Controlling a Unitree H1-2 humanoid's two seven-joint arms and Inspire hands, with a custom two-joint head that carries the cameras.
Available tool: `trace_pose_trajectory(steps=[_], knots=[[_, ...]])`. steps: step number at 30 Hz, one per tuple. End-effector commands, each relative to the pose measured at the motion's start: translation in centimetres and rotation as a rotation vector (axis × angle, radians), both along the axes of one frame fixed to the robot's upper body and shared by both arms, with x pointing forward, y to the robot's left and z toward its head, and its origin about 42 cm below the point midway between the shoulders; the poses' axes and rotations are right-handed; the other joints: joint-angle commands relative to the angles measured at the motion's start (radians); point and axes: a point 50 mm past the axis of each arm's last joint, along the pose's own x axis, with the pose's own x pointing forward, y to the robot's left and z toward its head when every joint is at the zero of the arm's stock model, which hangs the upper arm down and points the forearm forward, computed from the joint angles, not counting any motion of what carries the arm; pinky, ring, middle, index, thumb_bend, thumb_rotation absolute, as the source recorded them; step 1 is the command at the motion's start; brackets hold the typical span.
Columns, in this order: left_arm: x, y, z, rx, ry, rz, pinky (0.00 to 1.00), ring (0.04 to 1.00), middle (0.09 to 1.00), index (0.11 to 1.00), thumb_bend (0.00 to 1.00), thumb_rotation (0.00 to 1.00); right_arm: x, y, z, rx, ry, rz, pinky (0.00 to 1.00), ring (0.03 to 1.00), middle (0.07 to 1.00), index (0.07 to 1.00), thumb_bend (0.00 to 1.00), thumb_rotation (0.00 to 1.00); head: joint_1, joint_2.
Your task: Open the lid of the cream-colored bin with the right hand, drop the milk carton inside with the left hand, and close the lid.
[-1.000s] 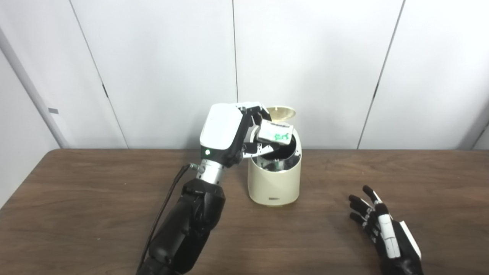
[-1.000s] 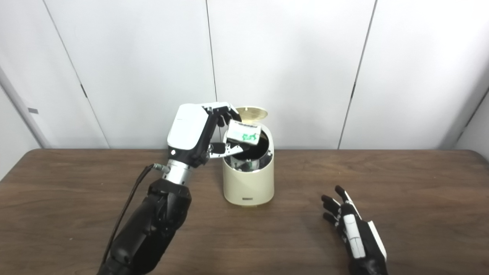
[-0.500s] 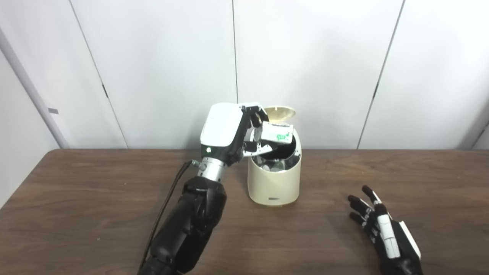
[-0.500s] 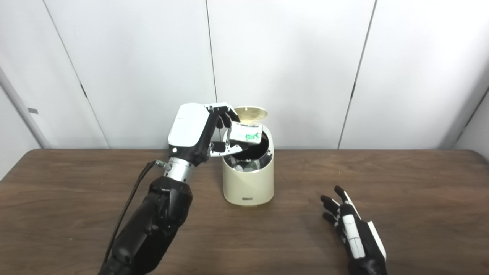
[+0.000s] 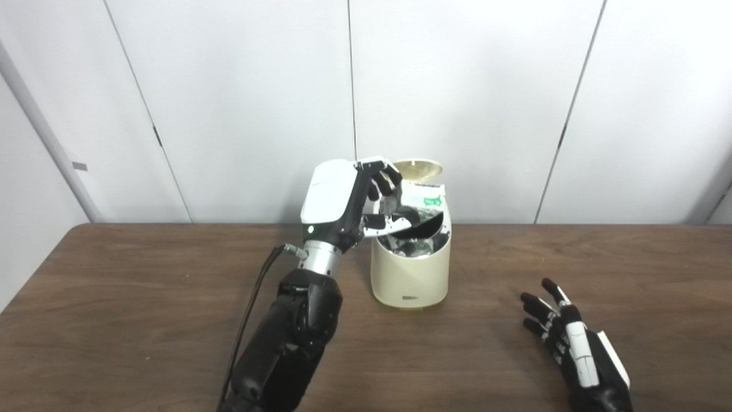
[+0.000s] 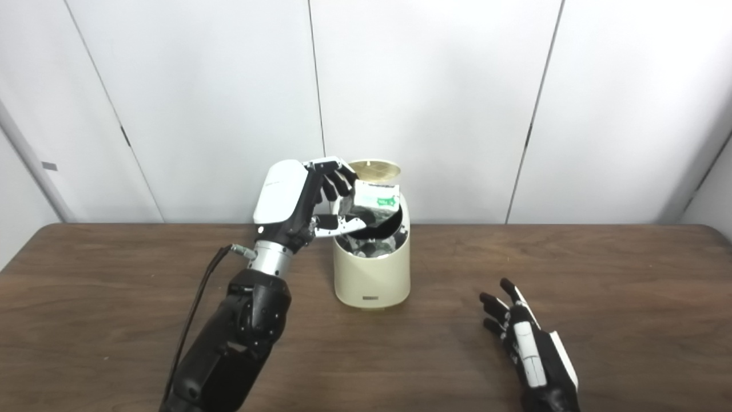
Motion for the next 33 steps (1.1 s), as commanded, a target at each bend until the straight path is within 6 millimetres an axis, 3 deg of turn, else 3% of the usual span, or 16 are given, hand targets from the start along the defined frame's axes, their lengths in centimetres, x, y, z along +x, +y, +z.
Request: trace_pose_trajectory(steps=[1,8,16,33], knots=[[0.0,-0.3,3.7,-0.044,-0.116,-0.021,0.31,0.394,0.481,0.513,0.47,0.0,0.3,0.2,0.7,-0.009,-0.028,0.013,0.86,0.886,0.841,0.954,0.6,0.96,0.001,0.001],[-0.3,-0.3,3.9,-0.04,-0.138,-0.029,0.36,0.401,0.475,0.507,0.48,0.0,0.3,0.2,0.6,-0.004,-0.024,0.024,0.85,0.878,0.845,0.957,0.59,0.96,0.005,0.003],[0.0,-0.1,3.5,-0.041,-0.129,-0.018,0.31,0.397,0.484,0.516,0.47,0.0,0.2,0.3,0.6,0.0,-0.018,0.015,0.85,0.878,0.839,0.952,0.59,0.94,0.002,0.002],[0.3,0.1,1.4,-0.104,-0.111,-0.008,0.35,0.425,0.54,0.5,0.47,0.0,0.1,0.3,0.6,-0.047,-0.022,0.028,0.84,0.87,0.839,0.952,0.6,0.99,-0.009,0.005]])
